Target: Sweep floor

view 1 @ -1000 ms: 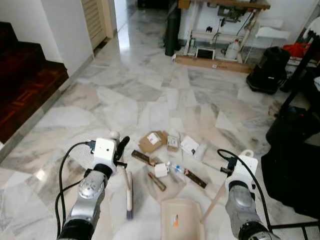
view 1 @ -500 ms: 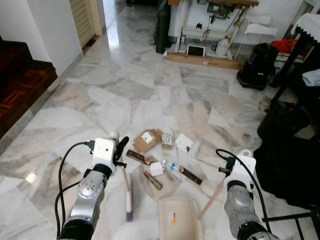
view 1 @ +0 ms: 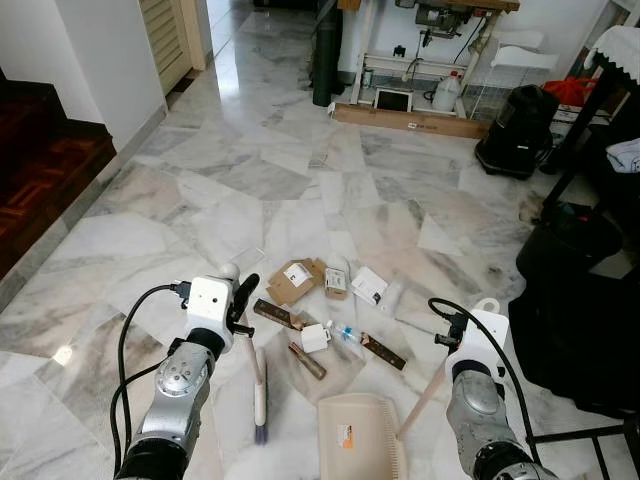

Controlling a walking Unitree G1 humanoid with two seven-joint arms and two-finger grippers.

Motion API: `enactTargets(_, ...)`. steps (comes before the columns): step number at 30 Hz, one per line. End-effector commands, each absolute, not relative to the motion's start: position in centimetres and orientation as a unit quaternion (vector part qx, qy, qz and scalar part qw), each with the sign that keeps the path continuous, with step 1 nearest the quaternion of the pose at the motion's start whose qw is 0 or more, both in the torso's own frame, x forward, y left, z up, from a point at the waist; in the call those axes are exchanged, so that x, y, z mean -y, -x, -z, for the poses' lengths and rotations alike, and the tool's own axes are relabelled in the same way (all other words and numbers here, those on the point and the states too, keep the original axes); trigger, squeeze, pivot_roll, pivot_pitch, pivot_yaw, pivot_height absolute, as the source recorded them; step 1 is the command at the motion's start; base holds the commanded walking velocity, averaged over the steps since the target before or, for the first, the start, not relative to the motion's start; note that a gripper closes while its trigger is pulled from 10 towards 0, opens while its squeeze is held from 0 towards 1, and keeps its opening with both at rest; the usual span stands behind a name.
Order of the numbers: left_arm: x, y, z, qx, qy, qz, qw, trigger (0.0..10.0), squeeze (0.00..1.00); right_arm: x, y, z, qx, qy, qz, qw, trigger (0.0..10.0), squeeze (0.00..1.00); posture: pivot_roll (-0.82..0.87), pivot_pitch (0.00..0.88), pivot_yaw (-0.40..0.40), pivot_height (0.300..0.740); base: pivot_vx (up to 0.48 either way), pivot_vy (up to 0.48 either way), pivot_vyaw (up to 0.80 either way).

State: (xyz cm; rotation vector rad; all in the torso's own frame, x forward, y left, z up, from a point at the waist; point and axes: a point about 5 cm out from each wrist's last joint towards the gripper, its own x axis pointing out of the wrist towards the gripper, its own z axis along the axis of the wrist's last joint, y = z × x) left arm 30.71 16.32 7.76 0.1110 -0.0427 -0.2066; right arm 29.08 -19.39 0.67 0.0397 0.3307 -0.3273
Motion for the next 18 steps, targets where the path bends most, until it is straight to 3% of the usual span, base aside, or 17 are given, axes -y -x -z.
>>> enactTargets(1, -15.96, -31.16, -8.7, 0.042, -0.054, 0.107, 0.992, 10.0, 0.0, 19.35, -27.82, 0.89, -0.208, -0.016, 0.163, 0.964, 10.0, 0.0, -0.03, 0.046, -0.066, 0.74, 0.0, 0.0, 0.0)
enactTargets(15, -15.78, -31.27, -8.82, 0.045, -0.055, 0.111, 0.991, 10.0, 0.0, 19.23, -27.8, 0.96, -0.211, -0.018, 0.16, 0.964, 10.0, 0.0, -0.04, 0.033, -0.065, 0.74, 0.0, 0.0, 0.0)
enactTargets(18, -15.79, -31.26, -8.83, 0.045, -0.055, 0.112, 0.991, 10.0, 0.0, 19.16, -27.79, 0.99, -0.212, -0.019, 0.159, 0.964, 10.0, 0.0, -0.04, 0.028, -0.064, 0.74, 0.0, 0.0, -0.78)
